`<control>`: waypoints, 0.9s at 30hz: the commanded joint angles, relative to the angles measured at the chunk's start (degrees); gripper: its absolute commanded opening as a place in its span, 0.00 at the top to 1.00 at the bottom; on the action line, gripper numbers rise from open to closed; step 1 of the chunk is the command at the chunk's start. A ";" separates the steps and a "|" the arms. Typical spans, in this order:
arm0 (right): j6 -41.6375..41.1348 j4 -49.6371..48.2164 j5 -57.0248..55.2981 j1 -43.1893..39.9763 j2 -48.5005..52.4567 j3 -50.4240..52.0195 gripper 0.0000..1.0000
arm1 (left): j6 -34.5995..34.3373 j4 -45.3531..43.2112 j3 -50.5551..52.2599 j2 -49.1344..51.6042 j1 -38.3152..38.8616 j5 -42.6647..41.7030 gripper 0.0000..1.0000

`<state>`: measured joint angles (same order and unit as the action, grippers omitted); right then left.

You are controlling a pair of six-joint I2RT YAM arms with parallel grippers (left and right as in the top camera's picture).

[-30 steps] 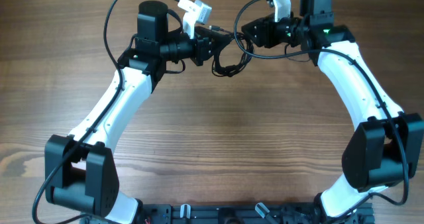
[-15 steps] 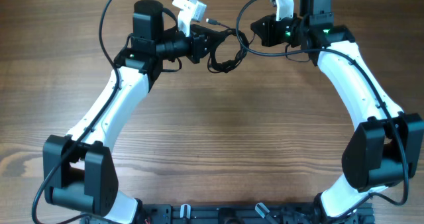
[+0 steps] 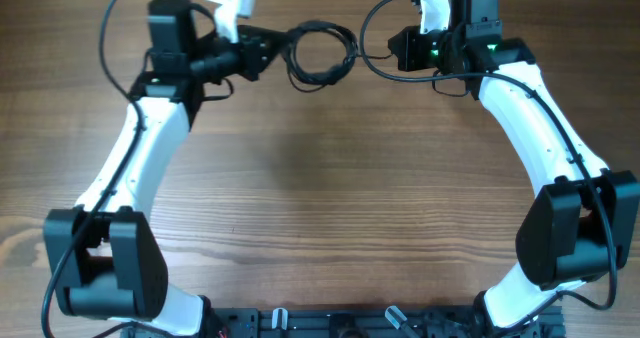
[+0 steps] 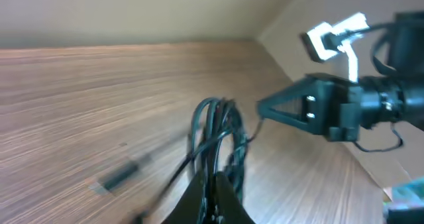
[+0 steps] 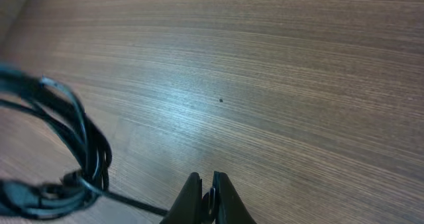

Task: Untangle cables

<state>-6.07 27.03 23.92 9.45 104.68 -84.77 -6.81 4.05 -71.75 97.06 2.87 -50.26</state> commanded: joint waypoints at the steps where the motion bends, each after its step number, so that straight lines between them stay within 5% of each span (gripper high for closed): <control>1: -0.09 0.98 -4.11 -2.05 0.87 0.44 0.96 | -0.57 0.90 -1.14 -1.81 -5.57 0.87 0.96; 17: 1.66 5.05 -5.49 -6.47 0.87 0.44 0.96 | -0.98 3.26 -1.14 -1.84 -8.72 0.83 0.95; 27: 3.06 3.10 7.28 -6.32 0.87 0.44 0.96 | -1.36 6.10 -1.14 -1.81 -5.77 0.81 0.64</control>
<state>-4.08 31.83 22.72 2.85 104.71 -84.75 -8.25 9.65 -71.77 96.84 -4.86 -49.34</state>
